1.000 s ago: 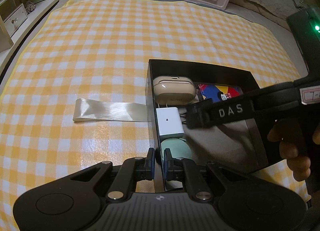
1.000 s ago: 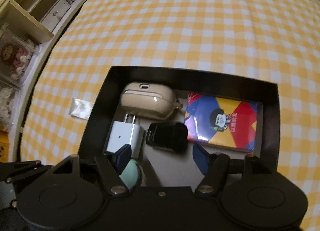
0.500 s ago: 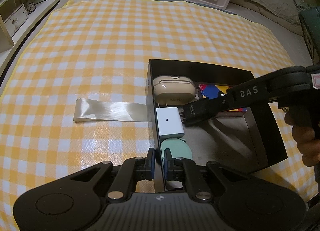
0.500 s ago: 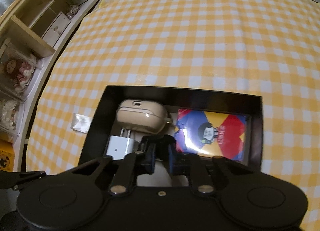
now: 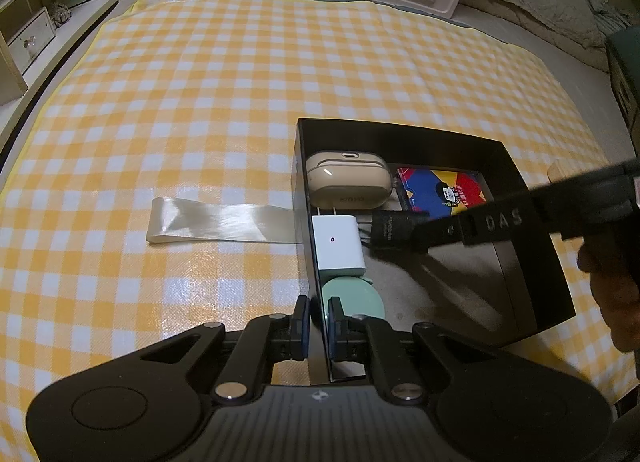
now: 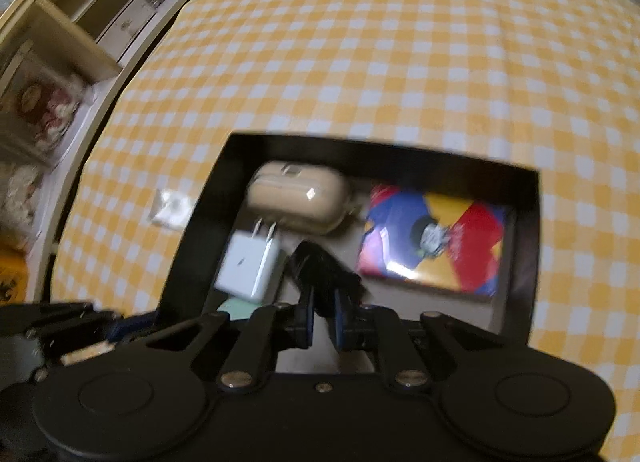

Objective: Organize rigid objects
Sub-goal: 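Carry the black plug into the box beside the white charger and release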

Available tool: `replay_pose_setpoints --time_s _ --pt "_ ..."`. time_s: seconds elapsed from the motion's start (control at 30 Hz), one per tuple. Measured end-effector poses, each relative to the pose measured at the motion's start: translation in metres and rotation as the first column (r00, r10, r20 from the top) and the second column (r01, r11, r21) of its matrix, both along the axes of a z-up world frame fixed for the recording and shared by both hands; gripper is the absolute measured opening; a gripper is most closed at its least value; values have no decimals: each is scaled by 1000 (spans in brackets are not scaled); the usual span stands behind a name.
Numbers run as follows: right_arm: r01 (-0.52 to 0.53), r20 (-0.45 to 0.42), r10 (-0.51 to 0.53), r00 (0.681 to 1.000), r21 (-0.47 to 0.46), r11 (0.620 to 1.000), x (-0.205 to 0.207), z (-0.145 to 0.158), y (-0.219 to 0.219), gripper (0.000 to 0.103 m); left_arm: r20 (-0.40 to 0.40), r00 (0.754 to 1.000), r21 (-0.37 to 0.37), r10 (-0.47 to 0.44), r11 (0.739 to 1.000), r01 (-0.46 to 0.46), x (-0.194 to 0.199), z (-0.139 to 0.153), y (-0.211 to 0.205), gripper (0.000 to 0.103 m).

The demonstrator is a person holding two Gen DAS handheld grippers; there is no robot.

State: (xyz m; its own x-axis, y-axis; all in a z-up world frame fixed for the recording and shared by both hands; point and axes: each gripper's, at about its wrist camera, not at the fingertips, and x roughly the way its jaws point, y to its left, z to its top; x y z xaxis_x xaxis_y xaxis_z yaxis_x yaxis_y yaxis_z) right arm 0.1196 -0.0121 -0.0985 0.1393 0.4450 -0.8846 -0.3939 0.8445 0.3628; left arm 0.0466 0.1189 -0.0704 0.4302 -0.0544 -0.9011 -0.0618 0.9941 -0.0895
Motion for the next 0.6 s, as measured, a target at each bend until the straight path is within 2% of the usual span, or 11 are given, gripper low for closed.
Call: replay_pose_setpoints --time_s 0.03,0.13,0.2,0.3,0.43,0.6 --pt "-13 -22 14 1000 15 1000 -2 -1 1 5 0 1000 -1 0 1000 0 0 0 0 9" --pt "-62 -48 64 997 34 997 -12 0 8 5 -1 1000 -1 1 1000 -1 0 0 -1 9" --pt "-76 -29 77 997 42 996 -14 6 9 5 0 1000 0 0 1000 0 0 0 -1 9" --pt "-39 19 38 999 44 998 -8 17 0 6 0 1000 0 0 1000 0 0 0 0 9" --pt "23 76 -22 997 -12 1000 4 17 -14 6 0 1000 -1 0 1000 0 0 0 0 9" --pt "10 58 -5 998 -94 995 6 -1 -19 6 0 1000 0 0 1000 0 0 -1 0 9"
